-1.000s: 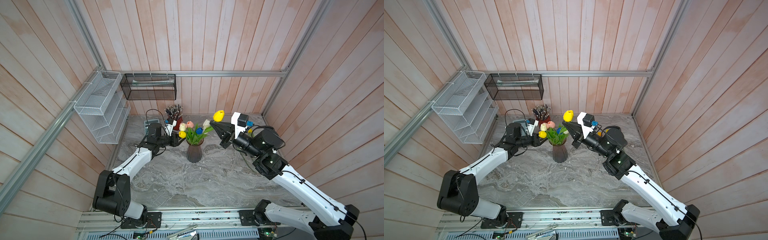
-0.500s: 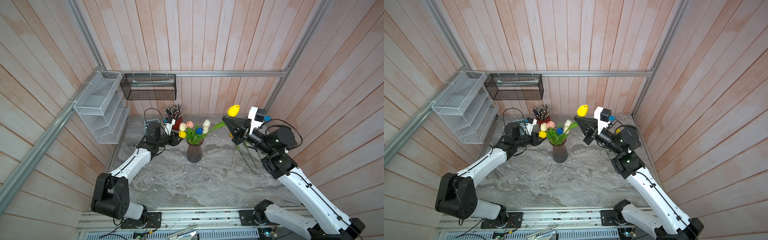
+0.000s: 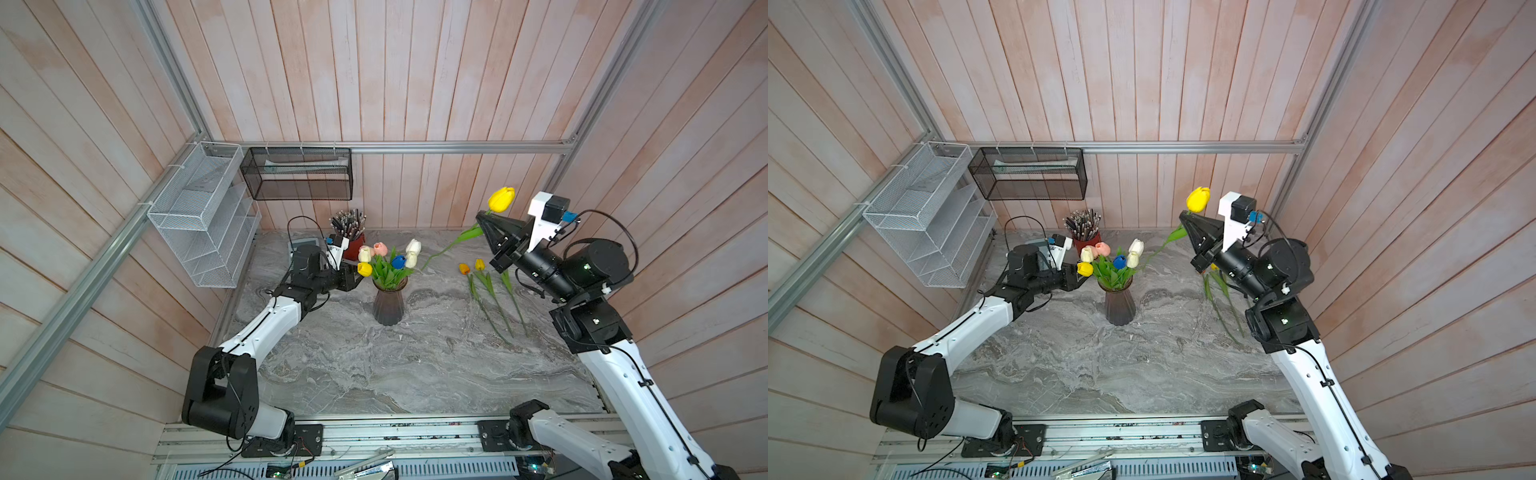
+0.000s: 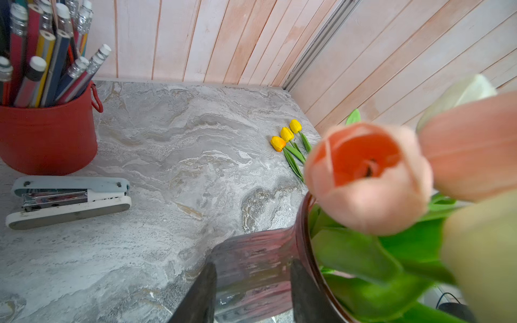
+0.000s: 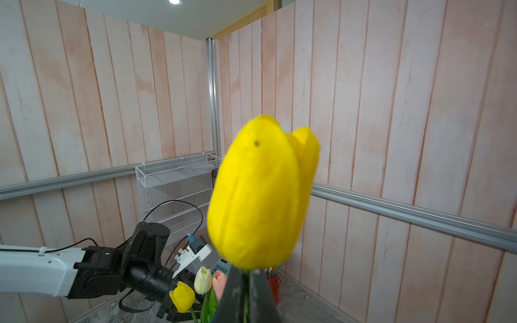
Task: Pick out yellow flowers from the vase
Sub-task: Pick up the flower from the vase, then place the flower at the center of the board.
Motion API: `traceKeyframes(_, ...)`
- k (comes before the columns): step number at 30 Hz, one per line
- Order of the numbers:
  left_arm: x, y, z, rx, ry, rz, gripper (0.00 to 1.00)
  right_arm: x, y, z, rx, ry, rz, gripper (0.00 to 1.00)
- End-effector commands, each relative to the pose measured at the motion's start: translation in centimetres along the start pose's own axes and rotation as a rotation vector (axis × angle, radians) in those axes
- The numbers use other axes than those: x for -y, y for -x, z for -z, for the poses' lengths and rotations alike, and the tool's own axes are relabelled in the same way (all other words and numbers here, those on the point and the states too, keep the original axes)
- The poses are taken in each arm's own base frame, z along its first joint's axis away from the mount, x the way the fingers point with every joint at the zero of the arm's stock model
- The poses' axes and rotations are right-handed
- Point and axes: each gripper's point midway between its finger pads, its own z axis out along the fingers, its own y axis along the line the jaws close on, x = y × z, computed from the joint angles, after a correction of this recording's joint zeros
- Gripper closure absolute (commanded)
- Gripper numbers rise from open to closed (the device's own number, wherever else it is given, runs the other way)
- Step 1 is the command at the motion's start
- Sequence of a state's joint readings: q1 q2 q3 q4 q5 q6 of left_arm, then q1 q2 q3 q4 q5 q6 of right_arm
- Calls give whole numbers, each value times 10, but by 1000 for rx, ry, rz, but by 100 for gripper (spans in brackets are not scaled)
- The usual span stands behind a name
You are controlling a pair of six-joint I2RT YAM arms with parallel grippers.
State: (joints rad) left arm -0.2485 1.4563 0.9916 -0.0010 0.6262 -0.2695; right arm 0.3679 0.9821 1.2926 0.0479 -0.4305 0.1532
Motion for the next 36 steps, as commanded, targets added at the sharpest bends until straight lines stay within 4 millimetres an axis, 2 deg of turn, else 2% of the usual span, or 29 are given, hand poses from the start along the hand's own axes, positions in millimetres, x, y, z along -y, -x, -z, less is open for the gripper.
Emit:
traceKeyframes(1,2,10,7,37,8,-29,56,21,-13,-1,-93,-100,-5,100)
traceKeyframes(9,3,11,9,41,11,-31,56,67,-41,-13,-305,-274,-8,100)
traceKeyframes(14,-3,11,12,50,36,-23,56,100,-75,-16,-487,-411,0,100)
traceKeyframes(17,-5,10,13,54,45,-18,56,112,-95,-17,-580,-445,-3,100)
traceKeyframes(21,-8,9,16,61,64,-10,56,131,-132,-15,-732,-509,-5,100)
traceKeyframes(28,-15,7,27,77,113,-4,55,168,-212,1,-973,-569,-37,100)
traceKeyframes(32,-21,4,35,89,142,-2,53,183,-245,14,-1074,-581,-62,100)
traceKeyframes(36,-26,1,40,95,154,9,53,185,-282,24,-1214,-552,-83,100)
